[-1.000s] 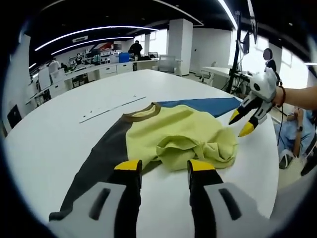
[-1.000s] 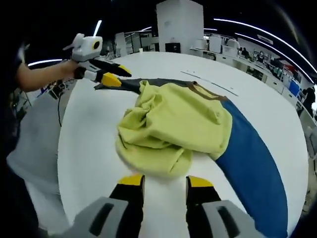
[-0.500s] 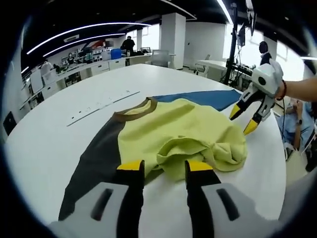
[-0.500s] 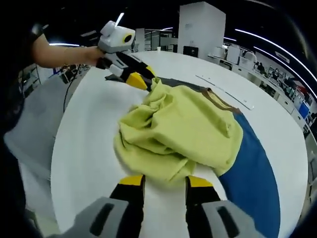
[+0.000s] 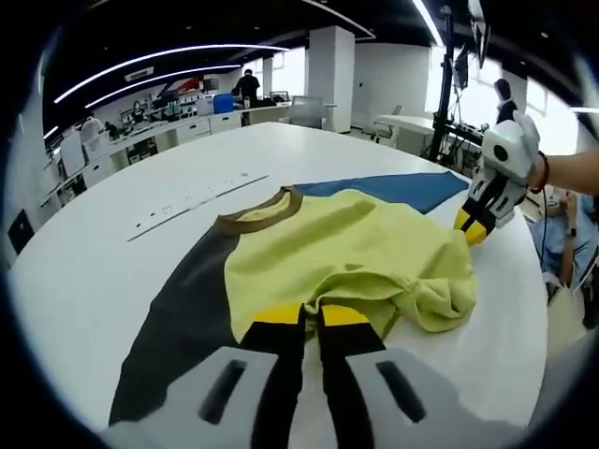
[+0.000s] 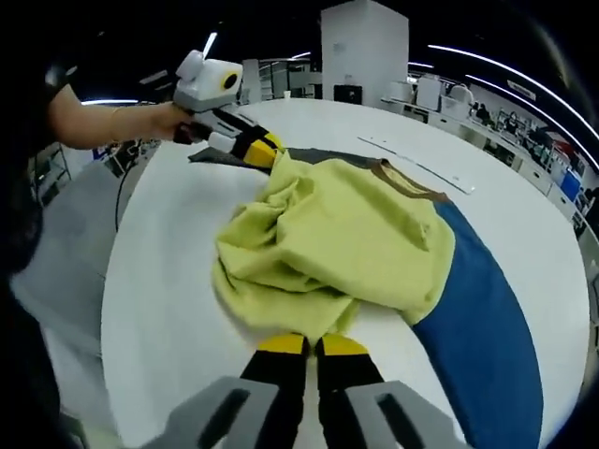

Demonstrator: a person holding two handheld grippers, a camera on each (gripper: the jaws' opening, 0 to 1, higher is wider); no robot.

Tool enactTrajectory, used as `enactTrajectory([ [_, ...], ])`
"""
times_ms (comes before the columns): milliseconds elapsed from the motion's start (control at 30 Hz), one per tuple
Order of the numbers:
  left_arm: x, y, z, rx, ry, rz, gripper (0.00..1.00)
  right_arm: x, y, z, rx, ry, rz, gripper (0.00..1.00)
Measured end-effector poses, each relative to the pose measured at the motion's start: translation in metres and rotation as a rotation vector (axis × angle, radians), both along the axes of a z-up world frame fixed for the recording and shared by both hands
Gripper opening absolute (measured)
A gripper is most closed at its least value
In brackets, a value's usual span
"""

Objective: Fold the garment on the visible template until the final outline fits inside the template.

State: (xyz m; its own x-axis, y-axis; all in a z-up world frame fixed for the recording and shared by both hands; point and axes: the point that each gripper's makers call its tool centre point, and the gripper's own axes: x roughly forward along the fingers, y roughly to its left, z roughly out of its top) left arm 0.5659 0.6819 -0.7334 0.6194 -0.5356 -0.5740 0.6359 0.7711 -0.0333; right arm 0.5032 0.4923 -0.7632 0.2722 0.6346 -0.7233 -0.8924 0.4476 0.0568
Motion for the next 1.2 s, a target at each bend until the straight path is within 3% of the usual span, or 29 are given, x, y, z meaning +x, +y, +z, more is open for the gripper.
enactTrajectory([
  [300,-0.024,0.01,0.022,-0.034,-0.011,0.018,0.0,-0.01,-0.008,0.015,0.04,0.026,-0.065,0.0],
  [567,-0.055,0.017,0.041,-0.041,-0.046,0.014,0.0,-0.024,-0.016,0.021,0.007,0.037,-0.097,0.0],
  [1033,-0.118,0.036,0.035,-0.039,-0.019,0.05,0.0,-0.055,-0.012,0.014,-0.036,0.086,-0.148,0.0],
  [1200,-0.131,0.044,0.027,-0.033,0.0,0.072,0.0,-0.06,-0.011,0.007,-0.043,0.095,-0.163,0.0],
])
